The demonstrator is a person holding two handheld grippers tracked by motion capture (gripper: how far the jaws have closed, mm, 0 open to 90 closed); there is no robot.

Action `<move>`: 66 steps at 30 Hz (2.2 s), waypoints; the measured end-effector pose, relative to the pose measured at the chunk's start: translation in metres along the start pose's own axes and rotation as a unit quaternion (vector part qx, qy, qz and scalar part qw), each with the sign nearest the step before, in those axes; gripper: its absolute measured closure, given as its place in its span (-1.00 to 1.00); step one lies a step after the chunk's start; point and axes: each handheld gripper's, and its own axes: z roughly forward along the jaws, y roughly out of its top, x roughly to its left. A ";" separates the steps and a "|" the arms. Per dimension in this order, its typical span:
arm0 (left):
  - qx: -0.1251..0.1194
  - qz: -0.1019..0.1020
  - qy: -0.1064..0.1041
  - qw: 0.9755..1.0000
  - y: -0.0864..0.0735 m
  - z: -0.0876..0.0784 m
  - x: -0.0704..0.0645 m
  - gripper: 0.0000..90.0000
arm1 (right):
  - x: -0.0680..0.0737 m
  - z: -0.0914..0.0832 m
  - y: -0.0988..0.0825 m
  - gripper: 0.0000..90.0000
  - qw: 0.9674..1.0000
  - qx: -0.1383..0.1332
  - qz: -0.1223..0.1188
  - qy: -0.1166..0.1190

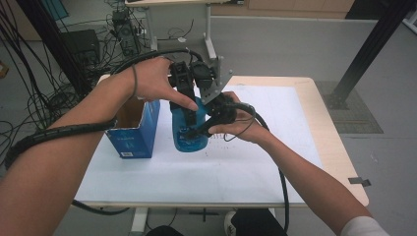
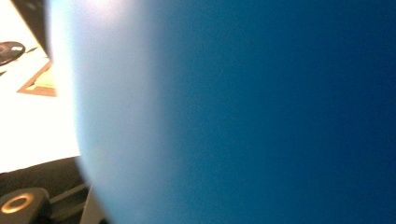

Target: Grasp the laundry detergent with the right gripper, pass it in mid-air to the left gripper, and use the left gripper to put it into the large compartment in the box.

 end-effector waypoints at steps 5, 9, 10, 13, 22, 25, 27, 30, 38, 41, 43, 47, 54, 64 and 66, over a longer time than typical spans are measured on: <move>-0.002 0.001 0.000 1.000 0.000 -0.002 0.000 -0.34 | -0.001 0.000 0.000 -0.01 1.000 0.000 -0.007 -0.002; -0.003 0.004 -0.007 1.000 0.000 -0.001 -0.001 -0.25 | 0.000 0.000 0.000 -0.01 1.000 -0.001 -0.005 -0.002; -0.003 0.003 -0.009 1.000 0.000 -0.001 -0.001 -0.23 | 0.000 0.000 0.000 -0.01 1.000 0.001 -0.003 -0.002; -0.003 0.006 -0.010 1.000 -0.001 -0.001 -0.001 -0.19 | 0.000 0.000 0.000 -0.01 1.000 0.002 -0.002 0.000; 0.008 0.006 -0.012 1.000 -0.001 0.001 -0.002 -0.17 | 0.001 0.003 -0.001 -0.01 1.000 0.004 -0.007 0.000; 0.008 0.005 -0.013 1.000 0.000 0.001 -0.002 -0.17 | 0.000 0.003 -0.001 -0.01 1.000 0.002 -0.012 -0.001; 0.010 0.007 -0.014 1.000 0.000 0.001 -0.002 -0.17 | 0.001 0.003 -0.001 -0.02 1.000 0.004 -0.009 0.000; 0.009 0.007 -0.013 1.000 -0.001 0.002 -0.002 -0.17 | 0.002 0.003 -0.001 -0.02 1.000 0.006 -0.005 -0.001; 0.009 0.005 -0.013 1.000 -0.001 0.003 -0.001 -0.17 | 0.001 0.005 -0.002 -0.02 1.000 0.003 -0.005 0.000; 0.013 0.004 -0.014 1.000 -0.001 0.004 -0.001 -0.17 | 0.001 0.005 -0.002 -0.02 1.000 0.005 -0.002 0.000; 0.013 0.005 -0.014 1.000 0.000 0.004 -0.001 -0.17 | 0.001 0.005 -0.003 -0.02 1.000 0.003 -0.005 0.000; 0.014 0.003 -0.015 1.000 0.000 0.004 0.000 -0.17 | 0.000 0.005 -0.003 -0.02 1.000 0.003 -0.007 -0.001; 0.014 0.002 -0.015 1.000 0.000 0.004 0.000 -0.17 | 0.000 0.005 -0.003 -0.02 1.000 0.006 -0.002 0.000; 0.013 0.001 -0.013 1.000 0.000 0.004 -0.001 -0.17 | 0.000 0.004 -0.003 -0.02 1.000 0.006 -0.003 -0.001; 0.012 0.000 -0.012 1.000 0.000 0.003 -0.001 -0.17 | 0.000 0.004 -0.003 -0.02 1.000 0.006 -0.003 -0.001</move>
